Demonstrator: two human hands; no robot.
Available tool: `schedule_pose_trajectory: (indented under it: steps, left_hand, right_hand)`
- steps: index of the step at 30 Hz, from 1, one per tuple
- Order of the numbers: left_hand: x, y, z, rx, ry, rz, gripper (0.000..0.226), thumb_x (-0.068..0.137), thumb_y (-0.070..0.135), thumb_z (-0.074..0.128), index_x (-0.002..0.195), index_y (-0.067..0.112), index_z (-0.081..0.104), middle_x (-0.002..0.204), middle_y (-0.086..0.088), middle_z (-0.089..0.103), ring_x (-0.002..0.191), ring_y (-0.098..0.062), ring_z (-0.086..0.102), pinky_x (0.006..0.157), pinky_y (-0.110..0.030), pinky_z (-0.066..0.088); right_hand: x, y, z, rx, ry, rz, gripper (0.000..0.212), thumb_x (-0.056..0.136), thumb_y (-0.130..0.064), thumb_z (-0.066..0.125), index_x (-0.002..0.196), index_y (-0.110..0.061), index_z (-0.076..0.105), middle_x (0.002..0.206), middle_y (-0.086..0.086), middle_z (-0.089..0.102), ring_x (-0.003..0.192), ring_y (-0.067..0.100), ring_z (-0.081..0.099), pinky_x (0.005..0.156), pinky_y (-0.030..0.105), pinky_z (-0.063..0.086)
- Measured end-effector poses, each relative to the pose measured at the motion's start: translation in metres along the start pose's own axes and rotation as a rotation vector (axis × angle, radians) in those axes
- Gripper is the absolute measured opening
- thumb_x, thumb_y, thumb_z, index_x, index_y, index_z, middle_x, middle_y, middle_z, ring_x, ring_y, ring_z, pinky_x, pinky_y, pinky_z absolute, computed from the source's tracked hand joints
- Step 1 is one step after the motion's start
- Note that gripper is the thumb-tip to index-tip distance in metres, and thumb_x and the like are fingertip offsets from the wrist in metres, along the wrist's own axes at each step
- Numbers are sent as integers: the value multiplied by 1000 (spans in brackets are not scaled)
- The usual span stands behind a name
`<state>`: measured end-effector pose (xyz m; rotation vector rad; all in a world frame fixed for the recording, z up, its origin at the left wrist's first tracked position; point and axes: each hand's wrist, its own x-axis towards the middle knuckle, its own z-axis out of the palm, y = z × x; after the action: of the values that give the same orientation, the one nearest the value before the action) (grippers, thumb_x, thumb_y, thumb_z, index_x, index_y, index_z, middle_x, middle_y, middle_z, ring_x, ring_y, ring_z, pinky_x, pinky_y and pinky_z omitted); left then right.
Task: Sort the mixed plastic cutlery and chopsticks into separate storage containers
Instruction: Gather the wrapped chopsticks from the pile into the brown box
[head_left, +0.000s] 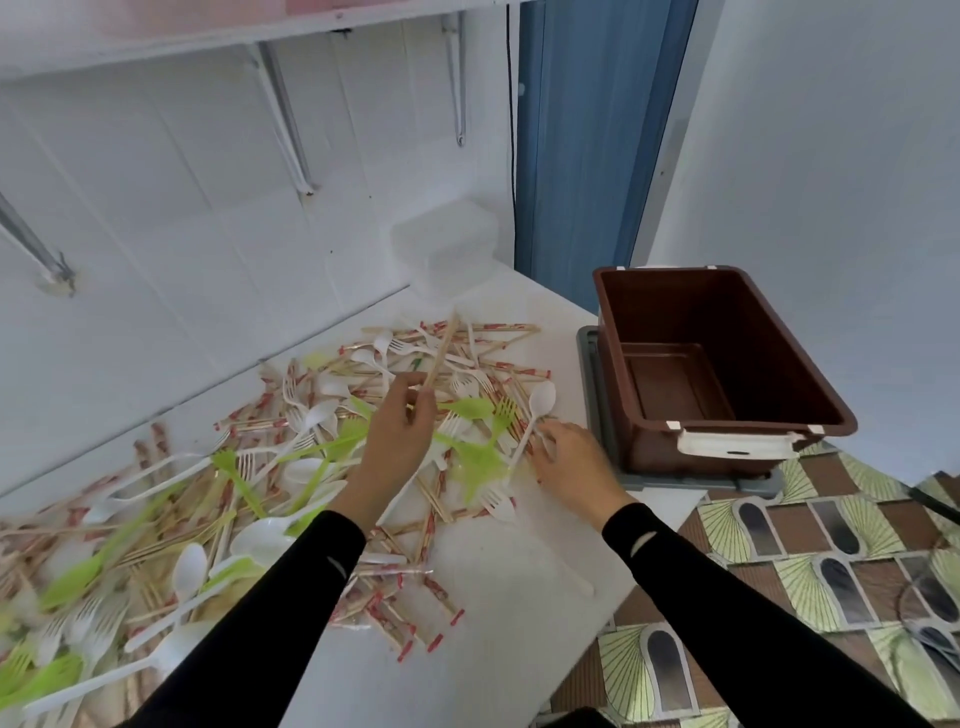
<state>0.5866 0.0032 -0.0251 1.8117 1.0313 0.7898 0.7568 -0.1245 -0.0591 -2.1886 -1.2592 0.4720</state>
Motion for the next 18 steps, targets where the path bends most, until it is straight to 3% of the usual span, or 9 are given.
schedule_pose_trajectory:
  steps: [3, 6, 9, 12, 18]
  left_hand:
    - [14, -1, 12, 262, -229, -78, 24, 95, 44, 58, 92, 20, 64, 65, 4, 54, 50, -7, 50, 46, -14, 37]
    - [22, -13, 30, 387, -333, -81, 30, 90, 46, 65, 88, 16, 63, 74, -3, 61, 56, -11, 55, 55, -29, 47]
    - [28, -20, 46, 520, -321, -84, 34, 82, 46, 72, 93, 18, 56, 83, 1, 57, 68, -17, 54, 58, -29, 40]
    - [29, -26, 42, 545, -268, -118, 21, 85, 30, 68, 96, 19, 55, 96, -1, 57, 77, -22, 55, 63, -31, 44]
    - [33, -52, 2, 551, -129, -126, 2, 93, 19, 55, 96, 19, 55, 100, -2, 54, 71, -18, 55, 60, -31, 42]
  right_hand:
    - [4, -4, 11, 14, -62, -18, 18, 94, -18, 47, 92, -13, 64, 94, 3, 61, 87, 28, 58, 77, 40, 50]
    - [5, -7, 17, 154, -78, -44, 18, 98, -19, 51, 100, -13, 68, 95, 3, 67, 85, 23, 62, 77, 36, 50]
    - [17, -1, 15, 195, 37, 40, 19, 97, -17, 52, 108, -16, 68, 108, 1, 60, 98, 17, 58, 90, 32, 48]
    - [29, 8, 14, 81, 10, 140, 31, 96, -26, 54, 125, -15, 60, 123, 7, 53, 114, 24, 52, 100, 37, 44]
    - [42, -4, 20, 175, -90, 181, 53, 93, -36, 61, 138, -12, 46, 126, 5, 54, 116, 22, 53, 100, 38, 45]
